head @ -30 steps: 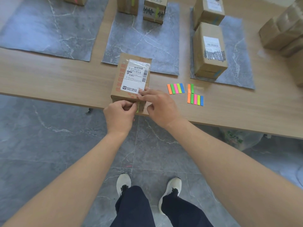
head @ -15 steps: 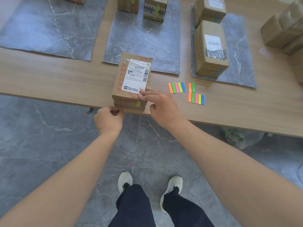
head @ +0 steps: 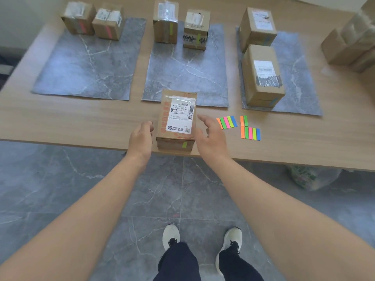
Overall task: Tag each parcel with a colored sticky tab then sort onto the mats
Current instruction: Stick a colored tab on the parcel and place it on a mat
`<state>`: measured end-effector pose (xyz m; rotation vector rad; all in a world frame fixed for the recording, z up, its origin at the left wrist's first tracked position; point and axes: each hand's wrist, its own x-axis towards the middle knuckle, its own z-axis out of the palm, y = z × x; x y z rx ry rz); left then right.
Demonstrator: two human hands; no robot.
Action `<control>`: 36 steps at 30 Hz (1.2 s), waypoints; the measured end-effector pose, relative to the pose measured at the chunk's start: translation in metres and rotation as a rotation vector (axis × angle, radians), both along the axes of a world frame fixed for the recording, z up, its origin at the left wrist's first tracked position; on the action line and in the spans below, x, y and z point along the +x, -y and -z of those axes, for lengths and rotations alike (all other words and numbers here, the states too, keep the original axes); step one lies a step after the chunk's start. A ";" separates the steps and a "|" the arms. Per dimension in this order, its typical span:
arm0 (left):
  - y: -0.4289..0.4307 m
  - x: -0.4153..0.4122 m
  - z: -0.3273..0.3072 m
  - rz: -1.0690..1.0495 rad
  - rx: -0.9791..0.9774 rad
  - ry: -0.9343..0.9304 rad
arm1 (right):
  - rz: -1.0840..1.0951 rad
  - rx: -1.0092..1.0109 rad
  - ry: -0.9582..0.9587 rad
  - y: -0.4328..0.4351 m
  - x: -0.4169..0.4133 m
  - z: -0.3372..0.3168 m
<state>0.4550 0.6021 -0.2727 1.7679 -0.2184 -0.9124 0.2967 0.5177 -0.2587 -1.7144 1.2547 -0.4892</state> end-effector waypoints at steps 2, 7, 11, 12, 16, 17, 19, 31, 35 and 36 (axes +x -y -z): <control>0.003 -0.001 0.002 0.023 -0.026 -0.036 | 0.155 0.319 0.040 -0.002 0.008 -0.008; 0.006 -0.004 0.005 0.130 -0.049 -0.096 | 0.216 0.600 0.084 -0.003 0.019 -0.006; 0.005 -0.005 -0.004 0.157 -0.063 -0.060 | 0.246 0.573 0.124 -0.008 0.022 -0.011; 0.005 -0.005 -0.009 0.163 -0.077 -0.058 | 0.255 0.559 0.134 -0.008 0.022 -0.014; 0.010 -0.004 -0.041 0.203 -0.130 -0.024 | 0.277 0.470 0.197 -0.008 0.027 -0.041; 0.012 -0.003 -0.050 0.205 -0.141 -0.011 | 0.283 0.452 0.210 -0.006 0.028 -0.048; 0.014 -0.002 -0.069 0.206 -0.163 0.020 | 0.291 0.430 0.231 -0.004 0.029 -0.063; 0.046 -0.015 -0.166 0.164 -0.225 0.092 | 0.207 0.346 0.334 0.033 0.012 -0.145; 0.061 -0.023 -0.172 0.124 -0.213 0.082 | 0.173 0.355 0.346 0.053 0.006 -0.147; 0.064 -0.024 -0.172 0.113 -0.210 0.078 | 0.167 0.358 0.343 0.058 0.006 -0.148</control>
